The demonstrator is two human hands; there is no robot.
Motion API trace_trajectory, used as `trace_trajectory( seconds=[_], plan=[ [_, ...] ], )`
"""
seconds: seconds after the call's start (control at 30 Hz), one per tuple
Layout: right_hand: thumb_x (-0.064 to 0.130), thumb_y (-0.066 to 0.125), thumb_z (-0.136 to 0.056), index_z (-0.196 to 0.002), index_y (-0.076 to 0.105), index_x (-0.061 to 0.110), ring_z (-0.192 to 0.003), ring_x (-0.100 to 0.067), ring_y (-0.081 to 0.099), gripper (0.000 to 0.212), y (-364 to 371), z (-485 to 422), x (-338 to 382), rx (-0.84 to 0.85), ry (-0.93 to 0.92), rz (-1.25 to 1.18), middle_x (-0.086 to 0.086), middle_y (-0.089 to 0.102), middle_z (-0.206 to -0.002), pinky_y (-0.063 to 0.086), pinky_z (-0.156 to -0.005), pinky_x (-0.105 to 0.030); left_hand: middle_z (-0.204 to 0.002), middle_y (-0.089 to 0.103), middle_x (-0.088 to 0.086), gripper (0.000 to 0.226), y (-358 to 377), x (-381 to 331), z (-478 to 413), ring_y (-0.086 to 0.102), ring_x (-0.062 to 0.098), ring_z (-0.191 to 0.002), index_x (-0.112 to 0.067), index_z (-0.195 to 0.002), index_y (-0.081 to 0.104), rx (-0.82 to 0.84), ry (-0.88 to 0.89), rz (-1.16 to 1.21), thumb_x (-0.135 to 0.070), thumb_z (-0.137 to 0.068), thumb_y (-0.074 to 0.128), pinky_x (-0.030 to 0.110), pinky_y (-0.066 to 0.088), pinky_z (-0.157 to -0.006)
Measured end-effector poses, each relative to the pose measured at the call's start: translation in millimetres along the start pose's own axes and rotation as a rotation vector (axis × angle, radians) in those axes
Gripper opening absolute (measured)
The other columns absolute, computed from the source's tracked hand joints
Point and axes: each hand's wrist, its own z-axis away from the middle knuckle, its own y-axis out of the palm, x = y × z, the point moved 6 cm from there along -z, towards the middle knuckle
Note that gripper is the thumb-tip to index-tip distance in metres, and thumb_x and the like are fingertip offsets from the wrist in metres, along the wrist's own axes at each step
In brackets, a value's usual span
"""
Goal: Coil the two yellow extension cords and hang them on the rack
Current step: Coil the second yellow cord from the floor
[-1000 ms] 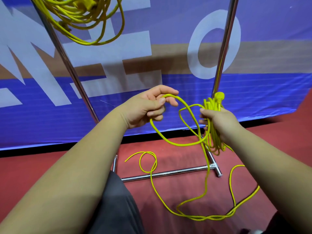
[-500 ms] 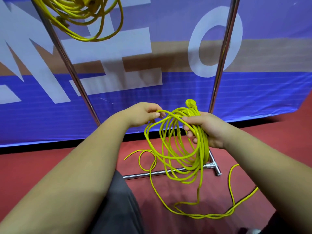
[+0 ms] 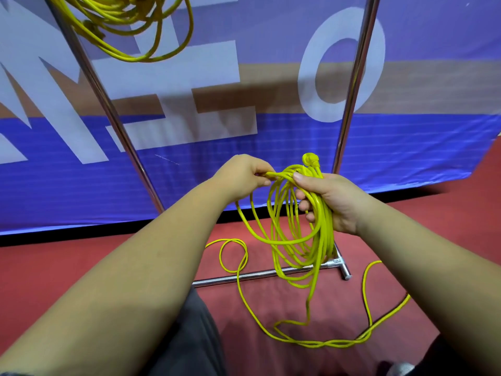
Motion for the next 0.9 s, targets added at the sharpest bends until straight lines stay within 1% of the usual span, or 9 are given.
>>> trace_trajectory(
  seconds=[0.1, 0.17, 0.3, 0.37, 0.43, 0.5, 0.63, 0.77, 0.9],
  plan=[
    [0.031, 0.075, -0.096, -0.108, 0.069, 0.015, -0.058, -0.012, 0.063, 0.021, -2.4, -0.1, 1.0, -0.022, -0.004, -0.023, -0.002, 0.071, -0.083, 0.048, -0.043, -0.026, -0.095, 0.079, -0.007, 0.025, -2.5, -3.1, -0.2, 0.071, 0.012, -0.097, -0.034, -0.112, 0.081, -0.050, -0.030, 0.076, -0.020, -0.091, 0.080, 0.031, 0.055, -0.087],
    [0.025, 0.073, -0.099, -0.110, 0.068, 0.013, -0.056, -0.012, 0.059, 0.017, -4.6, -0.7, 1.6, -0.038, -0.015, -0.026, -0.003, 0.072, -0.086, 0.045, -0.042, -0.025, -0.112, 0.077, -0.010, 0.036, -1.9, -3.6, 1.3, 0.068, 0.009, -0.109, -0.036, -0.128, 0.074, -0.025, -0.016, 0.050, -0.024, -0.094, 0.078, 0.027, 0.053, -0.093],
    [0.023, 0.073, -0.100, -0.111, 0.068, 0.012, -0.054, -0.012, 0.054, 0.016, -11.9, -3.7, 0.8, -0.097, -0.059, -0.050, -0.005, 0.074, -0.090, 0.043, -0.043, -0.025, -0.155, 0.046, 0.005, 0.070, 4.4, -4.2, 4.0, 0.055, 0.026, -0.130, -0.018, -0.157, 0.041, -0.006, -0.067, -0.167, -0.041, -0.098, 0.070, 0.037, 0.045, -0.108],
    [0.024, 0.073, -0.100, -0.109, 0.069, 0.014, -0.054, -0.012, 0.057, 0.014, -16.4, -4.5, 0.9, -0.149, -0.077, -0.070, -0.005, 0.075, -0.092, 0.044, -0.044, -0.025, -0.146, 0.043, 0.009, 0.060, 2.9, -5.6, 8.0, 0.059, 0.031, -0.115, -0.013, -0.147, 0.043, -0.056, -0.171, -0.153, -0.037, -0.097, 0.069, 0.044, 0.050, -0.099],
    [0.023, 0.072, -0.101, -0.107, 0.071, 0.015, -0.058, -0.012, 0.062, 0.010, -20.2, -4.3, 3.1, -0.192, -0.090, -0.083, -0.006, 0.076, -0.094, 0.046, -0.045, -0.026, -0.126, 0.051, 0.006, 0.034, 3.7, -14.5, 13.0, 0.061, 0.027, -0.096, -0.014, -0.126, 0.052, -0.046, -0.167, -0.150, -0.026, -0.097, 0.065, 0.041, 0.052, -0.083],
    [0.018, 0.070, -0.101, -0.107, 0.071, 0.012, -0.063, -0.012, 0.069, 0.008, -22.4, -3.2, 7.3, -0.205, -0.104, -0.113, -0.007, 0.078, -0.095, 0.048, -0.045, -0.026, -0.113, 0.060, 0.000, 0.021, 12.7, -22.2, 19.0, 0.063, 0.024, -0.098, -0.017, -0.116, 0.058, 0.072, -0.118, -0.170, -0.022, -0.096, 0.062, 0.035, 0.049, -0.079],
    [0.010, 0.068, -0.101, -0.114, 0.068, 0.007, -0.079, -0.016, 0.076, 0.013, -22.4, -0.5, 14.6, -0.194, -0.124, -0.149, -0.012, 0.080, -0.106, 0.053, -0.050, -0.028, -0.122, 0.064, -0.001, 0.031, 37.8, -25.9, 32.9, 0.061, 0.022, -0.113, -0.018, -0.126, 0.060, 0.326, -0.076, -0.258, -0.025, -0.096, 0.066, 0.037, 0.051, -0.097],
    [0.004, 0.064, -0.102, -0.112, 0.066, 0.008, -0.085, -0.017, 0.078, 0.011, -21.2, 1.7, 17.4, -0.185, -0.143, -0.172, -0.014, 0.079, -0.118, 0.058, -0.056, -0.029, -0.128, 0.062, 0.004, 0.042, 40.3, -27.9, 32.5, 0.060, 0.024, -0.115, -0.013, -0.134, 0.056, 0.276, -0.075, -0.246, -0.020, -0.094, 0.067, 0.035, 0.051, -0.094],
    [0.004, 0.059, -0.104, -0.117, 0.064, 0.010, -0.111, -0.023, 0.077, 0.014, -18.6, 2.8, 18.2, -0.107, -0.136, -0.193, -0.010, 0.077, -0.126, 0.064, -0.066, -0.033, -0.132, 0.066, 0.002, 0.048, 50.1, -33.5, 33.5, 0.059, 0.026, -0.123, -0.016, -0.145, 0.050, 0.331, -0.068, -0.317, -0.026, -0.099, 0.060, 0.034, 0.049, -0.097]
  ],
)
